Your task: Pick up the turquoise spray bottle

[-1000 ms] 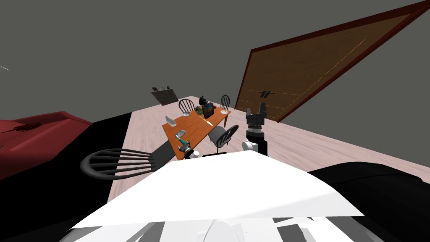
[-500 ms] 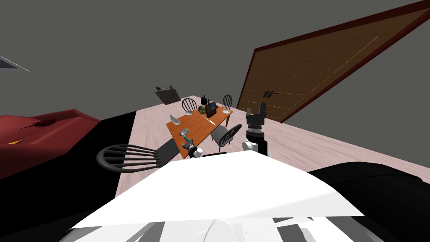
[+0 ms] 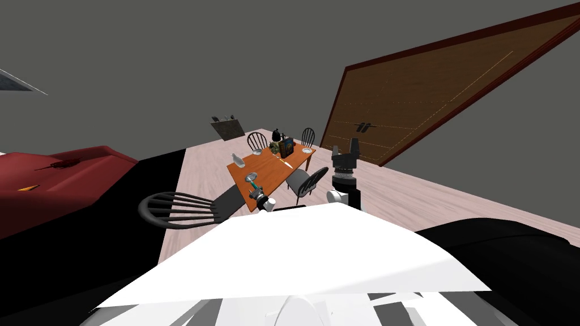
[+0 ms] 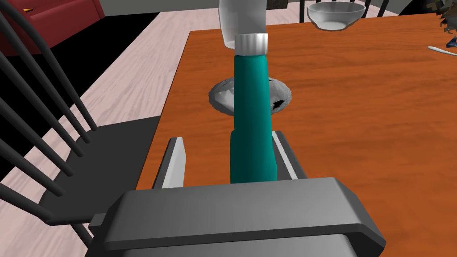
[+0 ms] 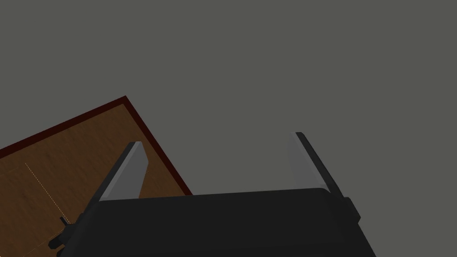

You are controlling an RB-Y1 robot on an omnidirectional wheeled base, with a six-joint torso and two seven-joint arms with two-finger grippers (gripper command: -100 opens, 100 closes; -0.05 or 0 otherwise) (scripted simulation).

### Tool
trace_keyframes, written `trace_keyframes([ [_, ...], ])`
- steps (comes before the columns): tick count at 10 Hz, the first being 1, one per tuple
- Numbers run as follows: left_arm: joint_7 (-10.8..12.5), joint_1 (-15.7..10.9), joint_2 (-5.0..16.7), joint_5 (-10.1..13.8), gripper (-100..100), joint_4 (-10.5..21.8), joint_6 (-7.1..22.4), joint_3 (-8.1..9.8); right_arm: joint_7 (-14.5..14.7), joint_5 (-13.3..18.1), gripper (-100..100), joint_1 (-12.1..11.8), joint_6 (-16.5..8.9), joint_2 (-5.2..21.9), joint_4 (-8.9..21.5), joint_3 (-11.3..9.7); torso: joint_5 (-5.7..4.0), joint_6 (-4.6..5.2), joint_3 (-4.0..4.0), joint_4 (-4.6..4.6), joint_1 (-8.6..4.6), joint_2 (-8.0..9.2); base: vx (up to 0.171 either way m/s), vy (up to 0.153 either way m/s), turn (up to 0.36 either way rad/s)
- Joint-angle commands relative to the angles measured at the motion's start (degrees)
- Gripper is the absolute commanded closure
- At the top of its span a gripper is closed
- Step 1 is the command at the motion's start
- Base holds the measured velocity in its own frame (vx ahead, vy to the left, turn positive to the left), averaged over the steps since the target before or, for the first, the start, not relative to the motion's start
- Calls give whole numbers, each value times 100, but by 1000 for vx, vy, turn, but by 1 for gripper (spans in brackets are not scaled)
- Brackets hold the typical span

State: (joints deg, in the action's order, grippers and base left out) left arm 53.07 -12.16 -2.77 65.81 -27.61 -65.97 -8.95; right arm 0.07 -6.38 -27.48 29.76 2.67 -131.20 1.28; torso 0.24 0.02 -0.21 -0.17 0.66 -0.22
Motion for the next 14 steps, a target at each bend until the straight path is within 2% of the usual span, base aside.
trace_keyframes([
  [1,0,0,0,0,100,0,0,0,0,0,0,0,0,0,0,0,0,0,0,0,0,0,0,0,0],
  [4,-3,4,6,1,100,3,-2,2,0,0,0,0,0,0,0,0,3,4,0,1,-3,-1,-1,1,4],
  [5,-3,3,6,1,0,2,-3,3,0,0,0,0,0,0,0,0,3,4,0,1,-4,-1,0,0,0],
  [6,157,266,53,-285,100,-284,284,289,0,0,0,0,0,0,0,0,3,5,0,1,-4,-1,18,-86,-86],
  [7,157,266,53,-359,100,-298,293,392,0,0,0,0,0,-1,0,-1,7,9,-6,-6,-29,-6,30,-95,-22],
  [8,259,460,85,-571,100,-509,471,603,0,0,0,0,0,-1,0,-1,18,18,-16,-15,-39,-17,47,-99,-55],
  [9,259,460,85,-603,100,-509,471,633,0,0,0,0,0,-1,0,-1,24,22,-23,-19,-44,-29,25,-71,-17],
  [10,361,655,116,-832,100,-720,649,874,0,0,0,0,0,-1,0,0,32,28,-27,-23,-37,-31,21,-60,-67],
  [11,462,838,148,-1002,100,-921,821,1041,0,0,0,0,0,-1,0,-1,41,30,-30,-30,-33,-31,35,-87,-83],
  [12,462,849,148,-1092,100,-931,828,1116,0,0,0,0,0,-1,0,-1,49,29,-34,-37,-38,-32,19,-78,-7],
  [14,666,1238,211,-1475,100,-1353,1184,1501,0,0,0,0,0,-1,0,-1,57,33,-35,-39,-34,-32,31,-86,-67],
])
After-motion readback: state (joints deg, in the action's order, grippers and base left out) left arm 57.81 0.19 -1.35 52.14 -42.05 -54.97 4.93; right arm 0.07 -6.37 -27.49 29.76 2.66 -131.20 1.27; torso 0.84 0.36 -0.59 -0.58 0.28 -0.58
